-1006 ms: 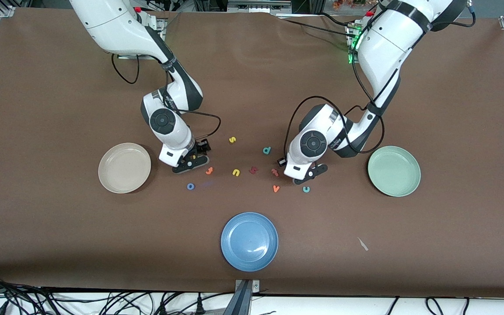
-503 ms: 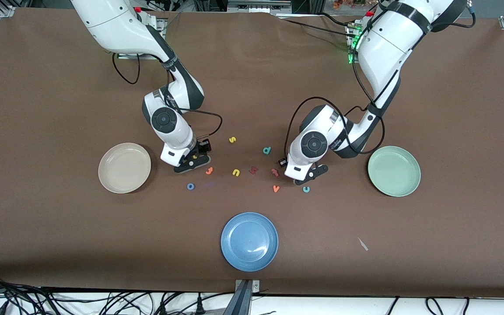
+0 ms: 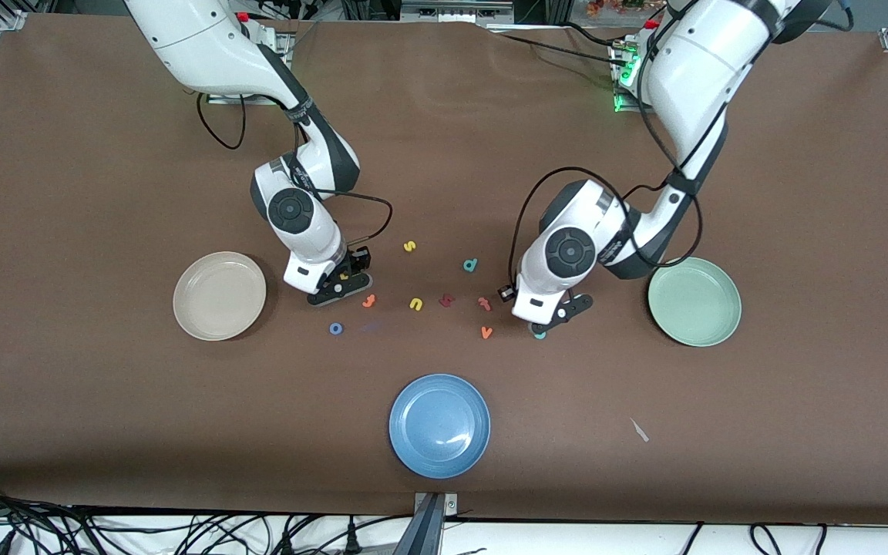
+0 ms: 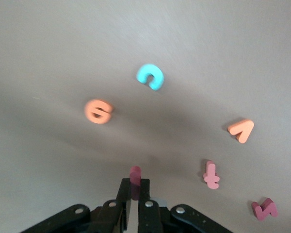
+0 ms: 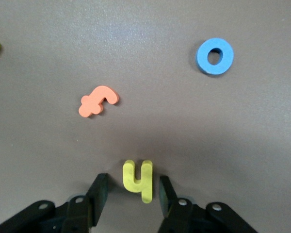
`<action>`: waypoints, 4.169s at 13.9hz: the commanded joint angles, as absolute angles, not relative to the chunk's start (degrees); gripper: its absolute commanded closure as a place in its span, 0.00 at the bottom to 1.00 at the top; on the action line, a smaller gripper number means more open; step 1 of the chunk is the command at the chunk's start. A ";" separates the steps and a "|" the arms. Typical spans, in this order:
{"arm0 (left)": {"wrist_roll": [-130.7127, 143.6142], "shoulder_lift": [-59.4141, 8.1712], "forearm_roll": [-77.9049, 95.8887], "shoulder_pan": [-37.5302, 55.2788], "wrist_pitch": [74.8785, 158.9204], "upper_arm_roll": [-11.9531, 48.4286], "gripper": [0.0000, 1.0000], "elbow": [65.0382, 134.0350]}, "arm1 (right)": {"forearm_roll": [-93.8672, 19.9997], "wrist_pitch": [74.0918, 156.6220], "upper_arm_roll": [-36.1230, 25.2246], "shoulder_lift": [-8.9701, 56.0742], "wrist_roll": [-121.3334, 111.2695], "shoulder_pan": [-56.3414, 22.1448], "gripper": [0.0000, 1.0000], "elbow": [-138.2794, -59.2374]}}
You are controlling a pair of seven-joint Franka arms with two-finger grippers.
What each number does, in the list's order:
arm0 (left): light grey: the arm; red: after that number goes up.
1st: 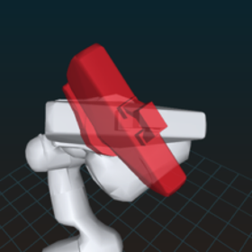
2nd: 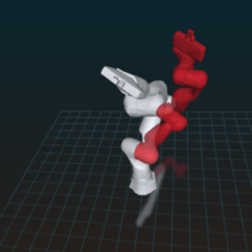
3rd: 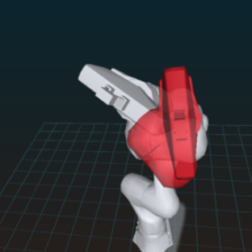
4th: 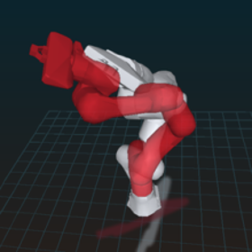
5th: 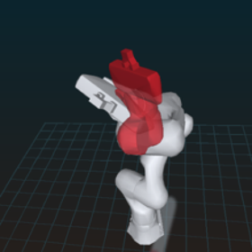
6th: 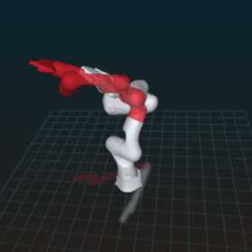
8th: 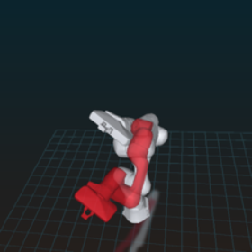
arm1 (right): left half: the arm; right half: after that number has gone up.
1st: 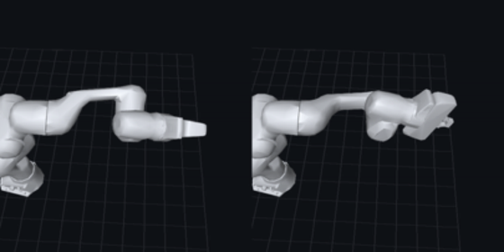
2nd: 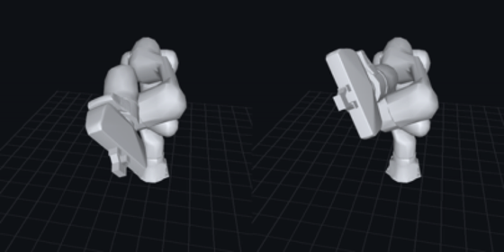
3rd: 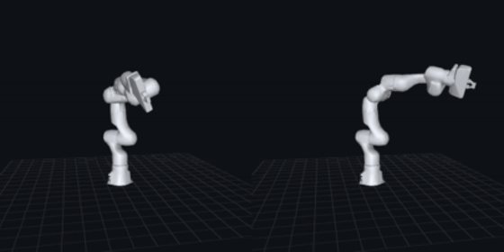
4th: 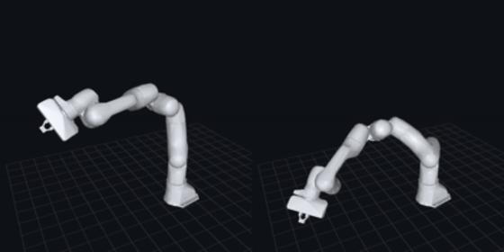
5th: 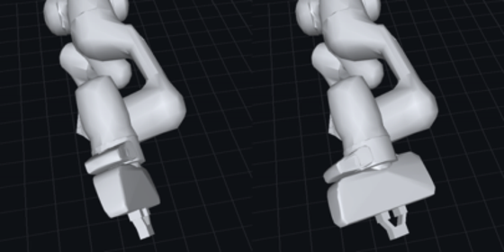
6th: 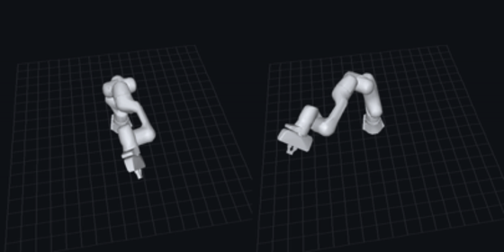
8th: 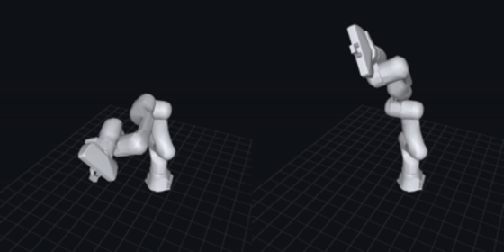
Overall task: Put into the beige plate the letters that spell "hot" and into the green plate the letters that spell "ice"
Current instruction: 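Grasp the yellow 4 and pink stick with the right and left grippers, then carry the 4 to the beige plate and the stick to the green plate, then move the right gripper to the blue o while the left gripper reaches the 6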
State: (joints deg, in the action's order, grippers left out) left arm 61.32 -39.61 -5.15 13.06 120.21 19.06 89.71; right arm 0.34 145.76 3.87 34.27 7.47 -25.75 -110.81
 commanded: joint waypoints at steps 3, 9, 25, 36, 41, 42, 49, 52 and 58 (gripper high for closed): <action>47.68 -35.51 -7.12 6.52 111.20 19.34 1.00 90.88 | 1.23 147.13 3.87 36.65 8.26 -26.19 0.63 -108.72; 21.31 -35.42 -7.03 -5.34 109.25 19.34 1.00 91.49 | 1.23 146.96 3.60 36.39 7.48 -25.14 0.87 -108.11; -4.22 -40.61 -16.44 -16.97 107.14 19.33 0.00 94.31 | -14.28 131.23 -11.60 29.71 -8.80 -17.40 0.00 -106.62; -4.04 -38.23 -14.94 -14.16 109.04 33.49 0.00 91.14 | -18.64 129.29 -11.51 37.87 15.98 -29.79 0.00 -93.35; 1.21 -42.35 -17.04 -6.87 120.39 32.35 0.02 91.49 | -16.79 132.36 -11.51 44.20 22.14 -31.64 0.00 -88.34; 3.06 -42.80 -19.23 -5.38 122.67 31.39 0.06 91.93 | -16.79 132.89 -11.51 44.99 22.67 -31.90 0.00 -87.72; 11.05 -46.05 -25.20 1.04 128.94 26.47 0.15 92.90 | -14.43 133.15 -11.51 47.55 22.85 -32.70 0.13 -85.43; 13.36 -46.49 -25.93 1.23 129.02 26.46 0.19 92.90 | -13.80 133.07 -11.51 47.72 22.85 -33.31 0.23 -85.43; 13.53 -46.49 -25.31 1.49 129.02 26.54 0.24 93.16 | -13.80 133.07 -11.51 47.72 22.76 -33.49 0.35 -85.43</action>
State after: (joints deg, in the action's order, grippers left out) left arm 12.22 -46.89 -24.03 0.76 128.42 26.99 92.80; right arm -14.72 133.52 -11.04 46.67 21.79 -33.17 -87.25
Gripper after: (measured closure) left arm 0.225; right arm 0.308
